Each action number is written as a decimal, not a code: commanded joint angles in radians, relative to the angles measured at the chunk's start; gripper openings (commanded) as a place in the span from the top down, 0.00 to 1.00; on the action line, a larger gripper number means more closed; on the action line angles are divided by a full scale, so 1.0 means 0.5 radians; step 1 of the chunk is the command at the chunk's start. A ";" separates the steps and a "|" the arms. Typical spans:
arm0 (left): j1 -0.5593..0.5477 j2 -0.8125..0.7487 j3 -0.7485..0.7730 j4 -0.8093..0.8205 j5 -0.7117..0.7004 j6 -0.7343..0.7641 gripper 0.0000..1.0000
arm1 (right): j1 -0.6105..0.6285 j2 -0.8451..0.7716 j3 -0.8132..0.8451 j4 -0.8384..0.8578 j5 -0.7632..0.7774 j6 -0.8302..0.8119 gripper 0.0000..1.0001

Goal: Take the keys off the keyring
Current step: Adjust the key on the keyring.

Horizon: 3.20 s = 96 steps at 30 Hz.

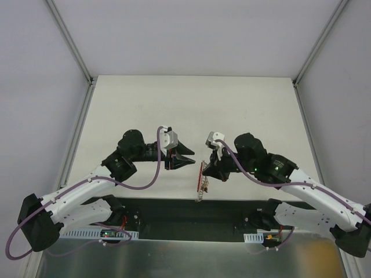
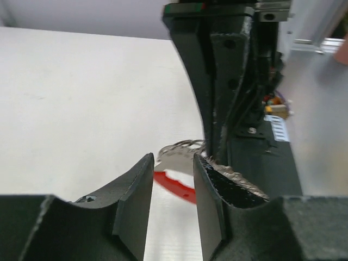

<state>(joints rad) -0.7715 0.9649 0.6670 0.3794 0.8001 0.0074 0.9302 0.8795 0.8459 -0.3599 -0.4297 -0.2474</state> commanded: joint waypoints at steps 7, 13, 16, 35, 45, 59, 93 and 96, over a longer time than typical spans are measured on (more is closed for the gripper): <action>0.021 -0.356 -0.226 0.008 -0.690 -0.116 0.52 | -0.023 0.385 0.639 -0.853 0.614 0.485 0.99; -0.012 -0.378 -0.312 -0.029 -0.676 -0.082 0.54 | -0.145 0.728 0.879 -1.188 0.556 0.581 0.99; -0.043 -0.362 -0.367 0.087 -0.515 -0.034 0.55 | -0.249 0.857 1.035 -1.316 0.378 0.565 0.99; -0.439 0.116 -0.503 1.140 -0.855 -0.190 0.53 | -0.802 1.021 1.115 -1.075 -0.257 1.372 0.99; -0.439 0.389 -0.441 1.410 -1.058 0.022 0.51 | -0.808 0.947 0.987 -0.833 -0.331 1.553 0.99; -0.439 0.595 -0.392 1.551 -1.079 -0.012 0.54 | -0.805 0.809 0.818 -0.572 -0.349 1.694 0.99; -0.442 0.537 -0.392 1.257 -1.241 0.068 0.99 | -0.863 0.573 0.670 -0.274 -0.285 1.879 0.99; -0.439 0.509 -0.407 1.223 -1.263 0.083 0.95 | -0.870 0.597 0.686 -0.317 -0.352 1.783 0.99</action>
<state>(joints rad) -0.9829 1.2304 0.4522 1.0420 0.1936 0.0383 0.5076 1.2068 1.1652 -0.5858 -0.5396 0.6525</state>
